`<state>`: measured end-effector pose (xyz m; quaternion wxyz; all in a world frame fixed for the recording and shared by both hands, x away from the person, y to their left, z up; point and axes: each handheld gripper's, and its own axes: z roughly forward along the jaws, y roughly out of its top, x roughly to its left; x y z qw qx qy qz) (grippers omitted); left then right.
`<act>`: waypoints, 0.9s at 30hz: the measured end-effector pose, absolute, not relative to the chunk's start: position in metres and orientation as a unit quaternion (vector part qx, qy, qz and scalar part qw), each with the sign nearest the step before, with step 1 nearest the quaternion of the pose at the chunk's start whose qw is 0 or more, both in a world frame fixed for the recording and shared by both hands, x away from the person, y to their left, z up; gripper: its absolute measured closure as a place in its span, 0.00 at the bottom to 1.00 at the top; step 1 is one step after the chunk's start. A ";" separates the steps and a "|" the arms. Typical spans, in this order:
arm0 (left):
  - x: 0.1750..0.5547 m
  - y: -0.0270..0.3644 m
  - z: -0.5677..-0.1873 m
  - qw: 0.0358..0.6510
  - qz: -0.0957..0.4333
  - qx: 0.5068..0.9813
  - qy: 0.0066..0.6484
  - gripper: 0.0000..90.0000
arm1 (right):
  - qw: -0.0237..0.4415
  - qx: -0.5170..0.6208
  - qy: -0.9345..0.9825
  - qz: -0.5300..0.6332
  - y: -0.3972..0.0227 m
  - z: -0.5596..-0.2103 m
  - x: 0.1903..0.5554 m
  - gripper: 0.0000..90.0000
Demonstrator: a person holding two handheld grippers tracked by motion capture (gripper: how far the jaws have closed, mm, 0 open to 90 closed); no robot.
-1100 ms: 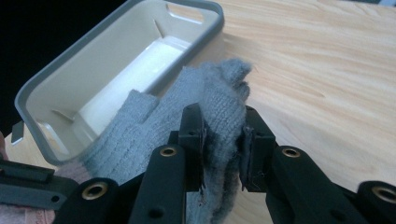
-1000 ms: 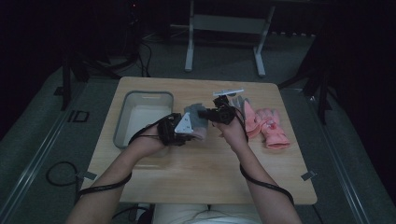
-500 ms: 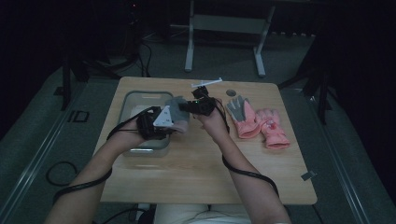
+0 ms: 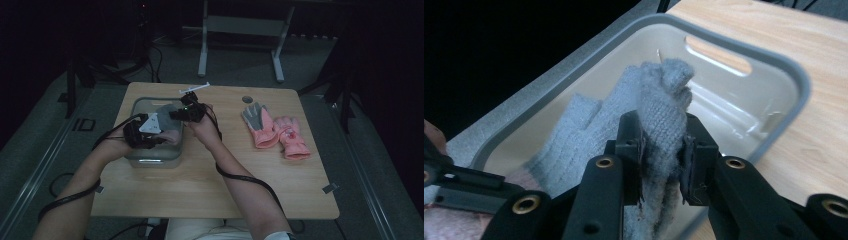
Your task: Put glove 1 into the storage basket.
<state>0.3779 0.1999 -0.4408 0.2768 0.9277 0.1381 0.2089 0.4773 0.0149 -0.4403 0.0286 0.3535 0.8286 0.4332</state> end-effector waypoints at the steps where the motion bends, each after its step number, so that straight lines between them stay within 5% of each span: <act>1: 0.380 0.201 -0.445 0.273 0.206 0.929 0.140 0.77 | 0.030 0.354 0.830 0.430 0.018 -0.444 0.479 0.83; 17: 0.405 0.215 -0.485 0.216 0.155 0.955 0.131 0.77 | 0.013 0.365 0.847 0.386 0.046 -0.488 0.493 0.82; 27: 0.417 0.203 -0.495 0.196 0.126 0.961 0.151 0.77 | 0.017 0.367 0.843 0.393 0.028 -0.484 0.491 0.71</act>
